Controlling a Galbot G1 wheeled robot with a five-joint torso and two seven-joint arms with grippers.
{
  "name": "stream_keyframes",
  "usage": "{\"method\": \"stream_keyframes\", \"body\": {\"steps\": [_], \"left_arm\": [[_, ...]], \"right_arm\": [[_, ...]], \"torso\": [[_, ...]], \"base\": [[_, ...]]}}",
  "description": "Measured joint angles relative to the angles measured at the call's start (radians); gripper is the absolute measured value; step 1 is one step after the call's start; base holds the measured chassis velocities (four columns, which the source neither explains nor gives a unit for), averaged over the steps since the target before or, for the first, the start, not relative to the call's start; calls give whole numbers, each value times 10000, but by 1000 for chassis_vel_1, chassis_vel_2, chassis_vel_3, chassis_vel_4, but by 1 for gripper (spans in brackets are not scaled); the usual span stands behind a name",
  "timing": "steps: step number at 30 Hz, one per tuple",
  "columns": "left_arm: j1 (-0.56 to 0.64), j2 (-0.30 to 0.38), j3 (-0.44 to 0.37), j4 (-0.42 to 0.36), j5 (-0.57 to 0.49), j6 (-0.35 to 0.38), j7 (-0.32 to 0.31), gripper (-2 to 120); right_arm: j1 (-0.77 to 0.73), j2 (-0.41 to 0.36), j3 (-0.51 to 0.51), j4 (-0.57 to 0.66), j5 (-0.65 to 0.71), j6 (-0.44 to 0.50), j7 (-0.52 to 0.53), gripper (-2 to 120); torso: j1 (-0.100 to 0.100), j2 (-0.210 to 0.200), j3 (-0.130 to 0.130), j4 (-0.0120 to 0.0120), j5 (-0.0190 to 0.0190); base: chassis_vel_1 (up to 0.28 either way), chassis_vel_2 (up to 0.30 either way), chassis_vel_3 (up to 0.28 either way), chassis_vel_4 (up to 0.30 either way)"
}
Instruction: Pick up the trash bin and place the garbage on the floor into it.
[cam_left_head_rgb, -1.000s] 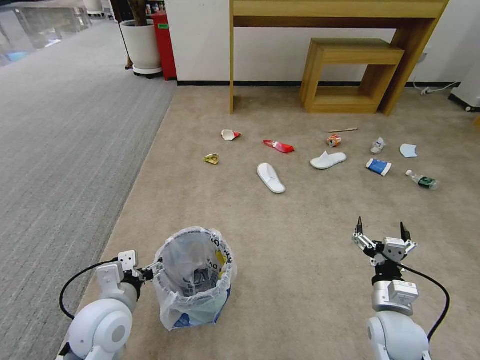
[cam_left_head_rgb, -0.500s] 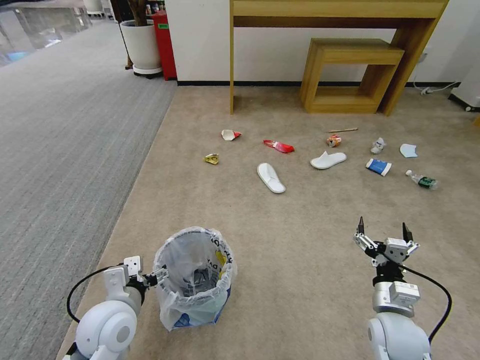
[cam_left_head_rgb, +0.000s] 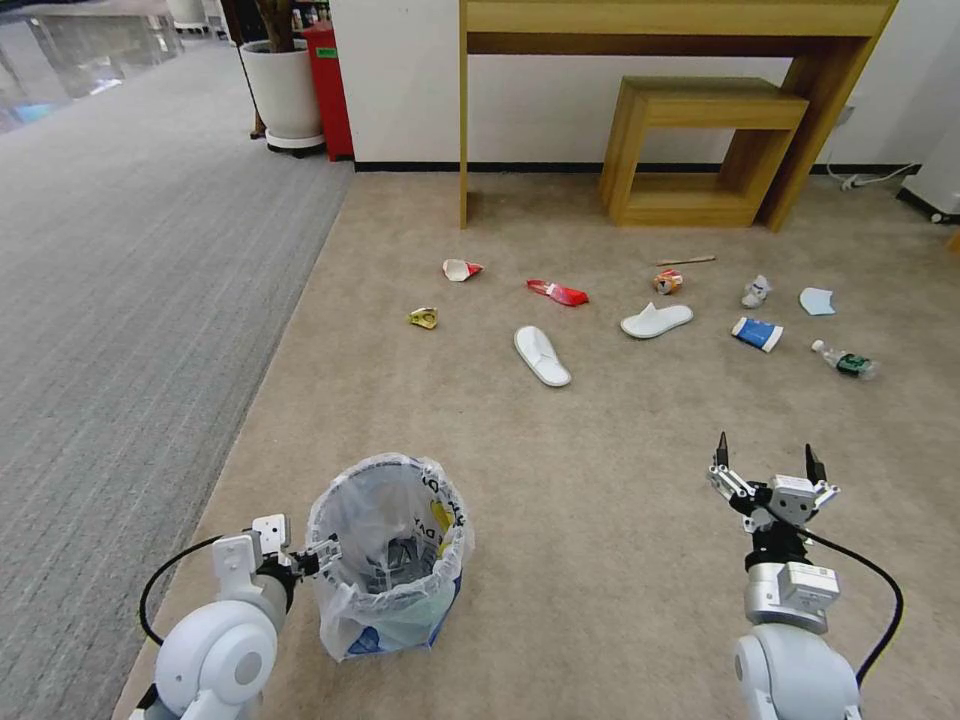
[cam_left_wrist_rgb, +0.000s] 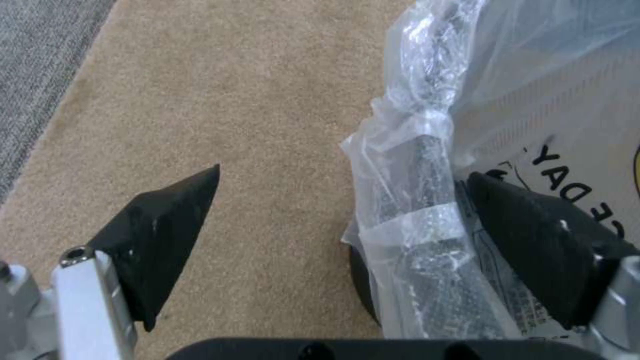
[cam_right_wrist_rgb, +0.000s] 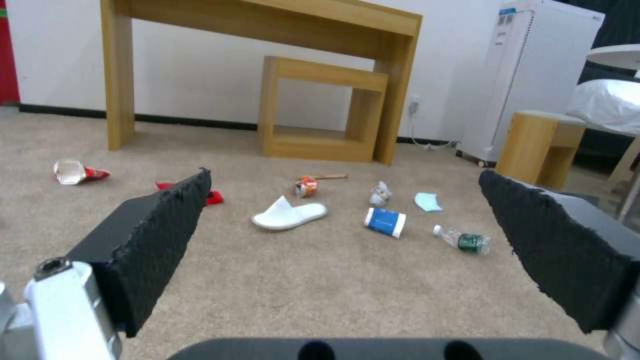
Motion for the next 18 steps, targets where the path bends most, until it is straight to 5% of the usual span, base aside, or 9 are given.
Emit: {"method": "stream_keyframes", "body": {"steps": [18], "left_arm": [[-271, -74, -19, 404, -67, 5, -52, 98]], "right_arm": [[37, 41, -7, -138, -30, 40, 6, 100]], "torso": [[0, 1, 0, -1, 0]], "base": [[0, 0, 0, 0]]}}
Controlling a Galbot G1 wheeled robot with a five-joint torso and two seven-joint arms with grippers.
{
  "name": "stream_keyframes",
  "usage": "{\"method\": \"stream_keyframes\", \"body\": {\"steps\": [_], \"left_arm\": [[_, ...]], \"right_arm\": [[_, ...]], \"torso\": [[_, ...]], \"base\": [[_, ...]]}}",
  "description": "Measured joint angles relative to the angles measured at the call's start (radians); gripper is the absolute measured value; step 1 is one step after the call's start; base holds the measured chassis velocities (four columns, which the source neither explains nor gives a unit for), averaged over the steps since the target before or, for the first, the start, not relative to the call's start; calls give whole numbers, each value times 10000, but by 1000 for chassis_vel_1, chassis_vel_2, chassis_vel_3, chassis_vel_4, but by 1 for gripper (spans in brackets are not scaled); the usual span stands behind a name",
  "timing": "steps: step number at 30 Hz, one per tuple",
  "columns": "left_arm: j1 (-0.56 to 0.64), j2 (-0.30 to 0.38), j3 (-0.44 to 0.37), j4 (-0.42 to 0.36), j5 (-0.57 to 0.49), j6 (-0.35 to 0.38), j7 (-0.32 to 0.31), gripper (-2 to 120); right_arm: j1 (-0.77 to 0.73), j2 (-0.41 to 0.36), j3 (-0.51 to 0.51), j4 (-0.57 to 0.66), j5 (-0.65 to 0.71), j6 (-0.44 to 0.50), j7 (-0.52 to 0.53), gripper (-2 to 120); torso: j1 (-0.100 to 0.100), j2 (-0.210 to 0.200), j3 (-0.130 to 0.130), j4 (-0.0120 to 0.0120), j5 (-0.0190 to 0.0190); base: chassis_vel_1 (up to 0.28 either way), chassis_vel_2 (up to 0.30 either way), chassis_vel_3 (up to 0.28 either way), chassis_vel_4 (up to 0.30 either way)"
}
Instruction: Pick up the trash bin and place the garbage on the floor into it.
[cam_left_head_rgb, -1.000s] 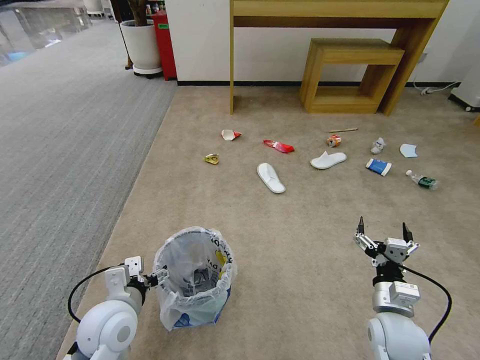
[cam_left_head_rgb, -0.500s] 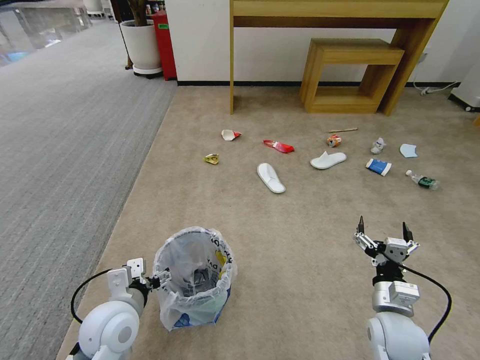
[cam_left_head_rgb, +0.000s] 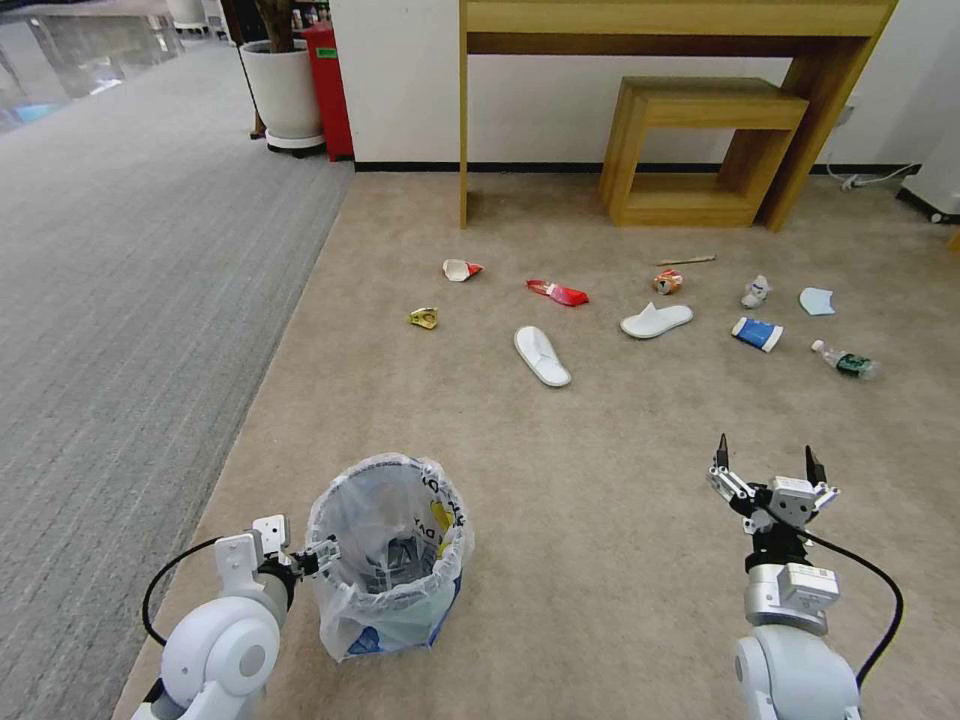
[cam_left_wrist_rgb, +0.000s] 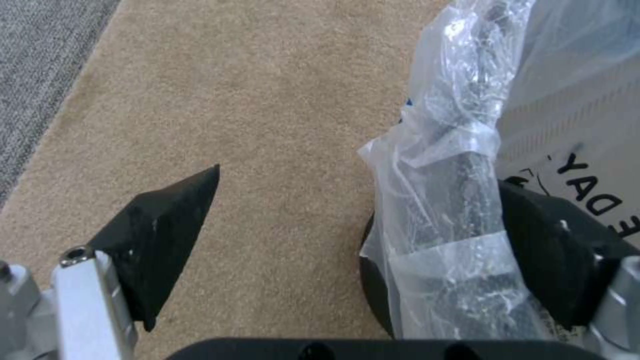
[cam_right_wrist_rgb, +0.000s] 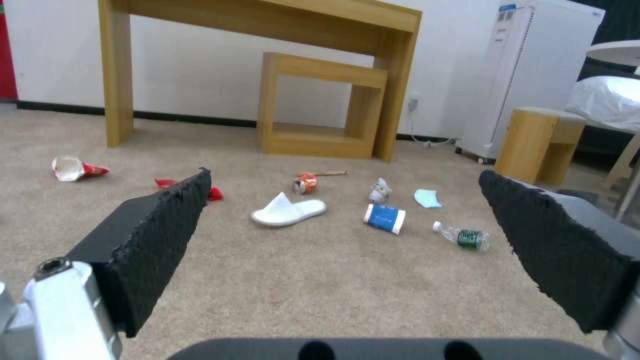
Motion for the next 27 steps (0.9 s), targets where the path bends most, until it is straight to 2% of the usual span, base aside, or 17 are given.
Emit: {"method": "stream_keyframes", "body": {"steps": [11, 18, 20, 22, 24, 27], "left_arm": [[-42, -60, 50, 111, 14, 0, -9, 97], [13, -128, 59, 145, 73, 0, 30, 70], [23, -139, 60, 149, 92, 0, 45, 67], [44, -158, 60, 156, 167, -2, 119, 55], [59, -162, 60, 157, 220, -7, 157, 52], [122, -193, 48, 157, 389, -28, 293, 36]], "right_arm": [[52, -3, 0, -103, -24, 65, 10, 100], [45, -3, -1, -125, -24, 106, 13, 100], [44, -2, -1, -128, -24, 116, 15, 100], [34, -1, -1, -131, -24, 136, 17, 100], [30, -2, 1, -131, -24, 147, 18, 100], [11, -10, 13, -131, -26, 183, 23, 100]], "torso": [[0, 0, 0, 0, 0], [0, 0, 0, 1, 0], [0, 0, 0, 0, 0], [0, 0, 0, 0, 0], [0, 0, 0, 0, 0], [0, 0, 0, 0, 0]], "base": [[0, 0, 0, 0], [0, 0, 0, 0], [0, 0, 0, 0], [0, 0, 0, 0], [0, 0, 0, 0], [0, 0, 0, 0]]}}
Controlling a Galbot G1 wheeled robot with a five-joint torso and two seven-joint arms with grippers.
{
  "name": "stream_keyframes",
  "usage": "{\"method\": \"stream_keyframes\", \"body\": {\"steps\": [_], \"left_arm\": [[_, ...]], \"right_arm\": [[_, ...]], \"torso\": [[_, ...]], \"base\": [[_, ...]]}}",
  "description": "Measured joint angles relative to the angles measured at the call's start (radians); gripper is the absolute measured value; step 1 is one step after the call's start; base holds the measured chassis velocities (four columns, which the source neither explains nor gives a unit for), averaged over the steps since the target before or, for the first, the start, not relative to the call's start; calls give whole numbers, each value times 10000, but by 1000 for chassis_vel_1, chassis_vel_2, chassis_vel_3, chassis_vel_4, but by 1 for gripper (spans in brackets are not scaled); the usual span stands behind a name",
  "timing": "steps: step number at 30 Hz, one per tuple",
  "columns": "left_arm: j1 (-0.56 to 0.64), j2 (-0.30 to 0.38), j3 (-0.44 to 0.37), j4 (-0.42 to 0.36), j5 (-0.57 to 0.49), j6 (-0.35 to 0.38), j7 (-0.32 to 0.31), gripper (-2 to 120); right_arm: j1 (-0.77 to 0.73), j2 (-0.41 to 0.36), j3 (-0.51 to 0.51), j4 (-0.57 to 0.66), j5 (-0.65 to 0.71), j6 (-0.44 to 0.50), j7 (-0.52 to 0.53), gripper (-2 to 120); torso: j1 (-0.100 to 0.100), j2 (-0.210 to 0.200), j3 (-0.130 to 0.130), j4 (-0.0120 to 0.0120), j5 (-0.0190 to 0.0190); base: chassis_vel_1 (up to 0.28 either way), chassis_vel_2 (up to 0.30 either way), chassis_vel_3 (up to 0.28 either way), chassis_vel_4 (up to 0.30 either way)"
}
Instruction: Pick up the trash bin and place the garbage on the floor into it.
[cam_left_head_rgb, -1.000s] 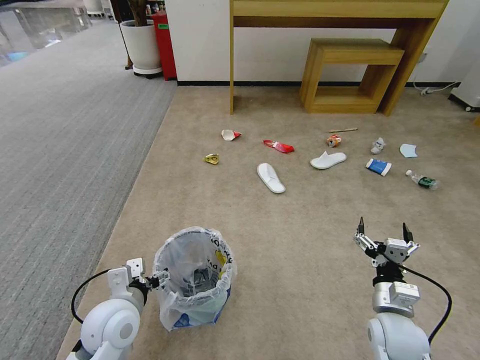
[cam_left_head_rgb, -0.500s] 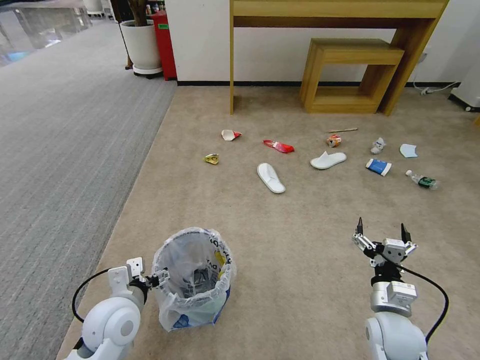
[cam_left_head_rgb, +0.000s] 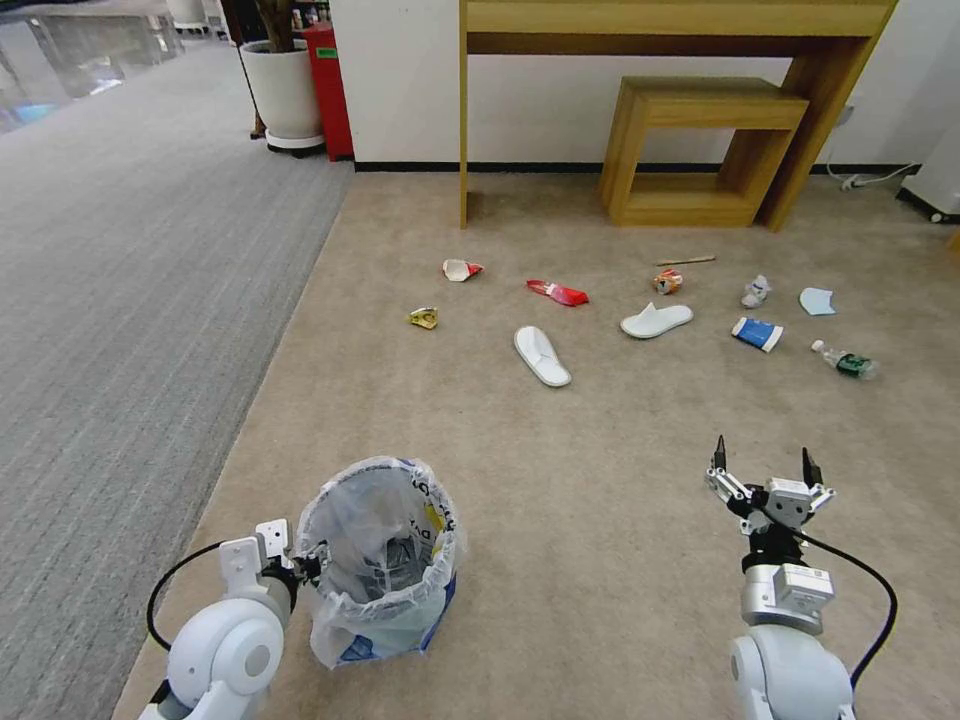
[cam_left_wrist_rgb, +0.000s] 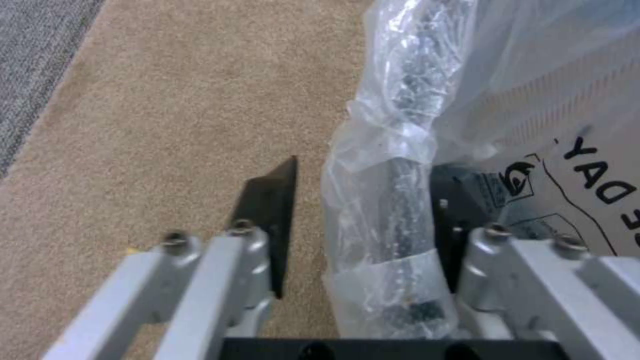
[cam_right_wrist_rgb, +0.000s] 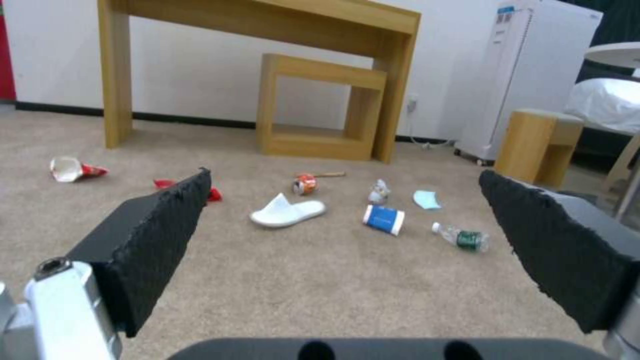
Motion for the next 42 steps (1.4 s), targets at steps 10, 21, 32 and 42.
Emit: {"method": "stream_keyframes", "body": {"steps": [10, 21, 32, 42], "left_arm": [[85, -59, -15, 4, 241, -34, 141, 5], [178, -141, -54, -56, 511, -108, 441, 1], [308, -266, -354, -254, 671, -134, 652, 0], [395, -464, -924, -885, 319, -88, 583, 0]], "right_arm": [[-33, 7, 7, 14, -26, 39, 3, 100], [-188, -5, 46, 163, -37, 61, 8, 100], [-314, -137, 32, 250, 131, -38, 104, 100], [-348, -294, -32, 290, 303, -283, 303, 100]], "torso": [[0, 0, 0, 0, 0], [0, 1, -1, 0, 1], [0, 0, 0, 0, 0], [0, 0, 1, 0, 0]], "base": [[0, 0, 0, 0], [0, 0, 0, 0], [0, 0, 0, 0], [0, 0, 0, 0]]}}
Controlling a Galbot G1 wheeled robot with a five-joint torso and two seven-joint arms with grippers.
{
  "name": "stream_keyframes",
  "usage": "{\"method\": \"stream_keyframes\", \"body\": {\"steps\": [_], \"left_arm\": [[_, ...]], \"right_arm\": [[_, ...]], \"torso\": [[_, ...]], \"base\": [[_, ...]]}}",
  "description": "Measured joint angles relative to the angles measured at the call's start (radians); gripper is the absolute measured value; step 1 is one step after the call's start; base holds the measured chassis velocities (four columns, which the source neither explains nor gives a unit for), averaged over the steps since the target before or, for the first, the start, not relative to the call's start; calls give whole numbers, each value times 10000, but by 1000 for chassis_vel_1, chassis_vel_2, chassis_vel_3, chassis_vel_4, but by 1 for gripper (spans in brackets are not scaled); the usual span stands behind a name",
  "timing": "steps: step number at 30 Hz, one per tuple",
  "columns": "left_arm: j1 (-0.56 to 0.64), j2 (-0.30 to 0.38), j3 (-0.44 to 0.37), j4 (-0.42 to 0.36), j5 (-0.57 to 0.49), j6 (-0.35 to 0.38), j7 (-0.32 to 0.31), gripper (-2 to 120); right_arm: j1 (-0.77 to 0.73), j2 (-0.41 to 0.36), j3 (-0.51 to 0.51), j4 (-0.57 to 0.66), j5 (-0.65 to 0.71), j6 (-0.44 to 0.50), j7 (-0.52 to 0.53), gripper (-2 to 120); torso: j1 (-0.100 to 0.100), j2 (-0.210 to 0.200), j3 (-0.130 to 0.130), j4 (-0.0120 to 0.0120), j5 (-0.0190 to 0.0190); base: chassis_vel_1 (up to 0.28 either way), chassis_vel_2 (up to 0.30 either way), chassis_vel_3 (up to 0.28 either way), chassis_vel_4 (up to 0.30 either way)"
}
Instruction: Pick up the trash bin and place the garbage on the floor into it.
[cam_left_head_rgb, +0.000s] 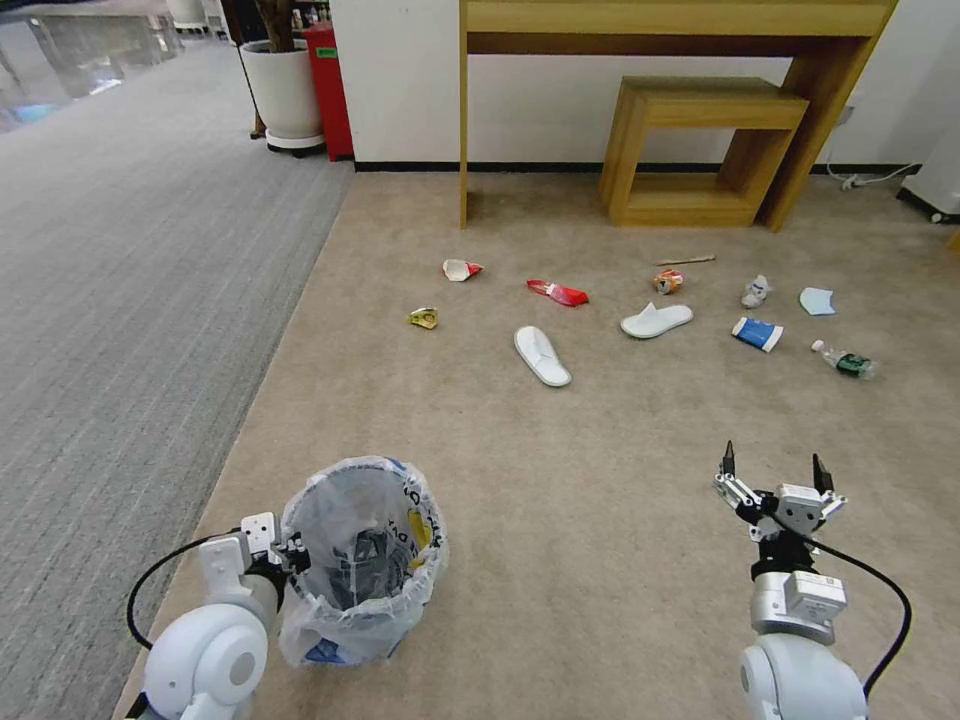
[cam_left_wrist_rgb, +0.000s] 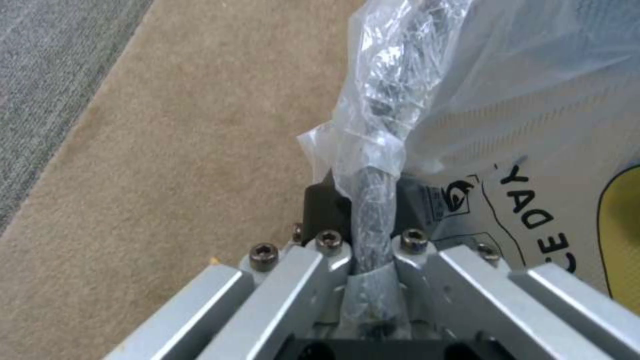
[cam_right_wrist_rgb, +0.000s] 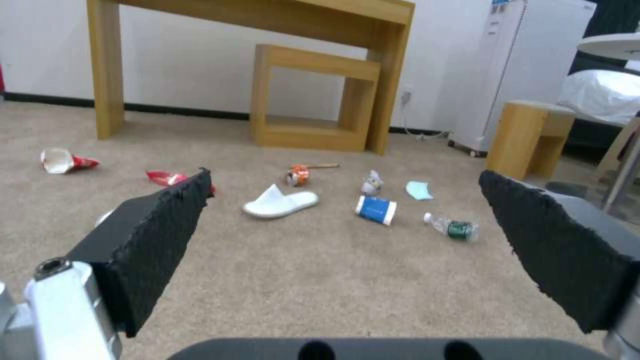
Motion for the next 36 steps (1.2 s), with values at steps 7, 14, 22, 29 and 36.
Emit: {"method": "stream_keyframes", "body": {"steps": [7, 14, 22, 29, 36], "left_arm": [[-2, -99, -330, -454, -427, 71, -225, 0], [-1, -134, -713, -765, -693, 84, -343, 0], [-47, -326, -1033, -861, -959, 94, -511, 0], [-12, -383, -1233, -821, -988, 95, -521, 0], [37, -546, -1203, -779, -862, 95, -490, 0]], "right_arm": [[-36, -183, -3, 23, 156, -2, 6, 100], [-47, -264, -51, -45, 185, 75, -1, 100], [-67, -349, -78, -176, 224, 176, -24, 100], [-89, -423, -90, -281, 219, 210, -76, 100], [-57, -440, -84, -416, 159, 299, -239, 100]], "torso": [[0, 0, 0, 0, 0], [0, 0, -1, 0, 0], [0, 0, -1, 0, 0], [0, 0, -1, -1, 0], [0, 0, -1, 0, 0]], "base": [[0, 0, 0, 0], [0, 0, 0, 0], [0, 0, 0, 0], [0, 0, 0, 0], [0, 0, 0, 0]]}}
